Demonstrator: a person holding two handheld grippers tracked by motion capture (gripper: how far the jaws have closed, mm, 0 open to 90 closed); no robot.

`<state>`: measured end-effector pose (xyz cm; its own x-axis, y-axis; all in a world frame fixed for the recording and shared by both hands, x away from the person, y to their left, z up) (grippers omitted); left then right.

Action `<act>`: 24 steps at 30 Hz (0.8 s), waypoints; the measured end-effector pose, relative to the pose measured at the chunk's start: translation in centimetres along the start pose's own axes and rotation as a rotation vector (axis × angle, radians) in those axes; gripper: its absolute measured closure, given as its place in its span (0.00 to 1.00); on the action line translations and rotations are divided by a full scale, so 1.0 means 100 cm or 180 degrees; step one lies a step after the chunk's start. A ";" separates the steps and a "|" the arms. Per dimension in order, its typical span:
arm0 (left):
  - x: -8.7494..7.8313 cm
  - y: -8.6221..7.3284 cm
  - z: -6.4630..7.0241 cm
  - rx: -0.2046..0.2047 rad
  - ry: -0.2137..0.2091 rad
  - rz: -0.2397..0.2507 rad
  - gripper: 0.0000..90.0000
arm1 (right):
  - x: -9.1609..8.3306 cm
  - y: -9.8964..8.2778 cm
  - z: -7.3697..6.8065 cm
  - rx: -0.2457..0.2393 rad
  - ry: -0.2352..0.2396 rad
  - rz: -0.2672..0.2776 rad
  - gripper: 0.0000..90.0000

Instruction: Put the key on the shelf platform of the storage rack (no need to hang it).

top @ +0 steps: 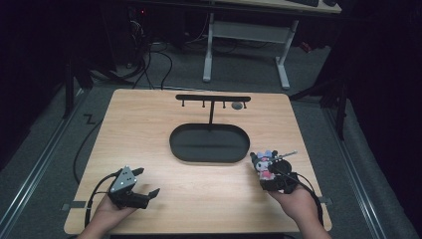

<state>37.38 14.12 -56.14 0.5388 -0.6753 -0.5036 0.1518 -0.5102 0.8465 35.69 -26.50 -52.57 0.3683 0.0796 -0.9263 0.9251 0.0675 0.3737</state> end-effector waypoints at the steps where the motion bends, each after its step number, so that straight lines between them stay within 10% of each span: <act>1: 0.000 0.000 0.000 -0.0001 -0.0001 0.0000 0.08 | -0.001 0.001 0.000 0.0000 -0.0001 0.0002 0.53; 24: 0.000 0.000 0.000 -0.0007 0.0000 0.0010 0.08 | -0.020 0.021 -0.012 -0.0076 0.0020 0.0141 0.53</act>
<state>37.36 14.11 -56.10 0.5393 -0.6769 -0.5010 0.1519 -0.5070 0.8485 36.81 -25.33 -49.83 0.4083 0.0892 -0.9085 0.9054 0.0874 0.4155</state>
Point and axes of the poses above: each handheld gripper's, and its own axes: x roughly forward along the jaws, y roughly out of its top, z roughly to its right, the point moved 8 cm from there along x, roughly forward along the jaws, and after that the axes turned 11 degrees about x, right-handed, at the moved point
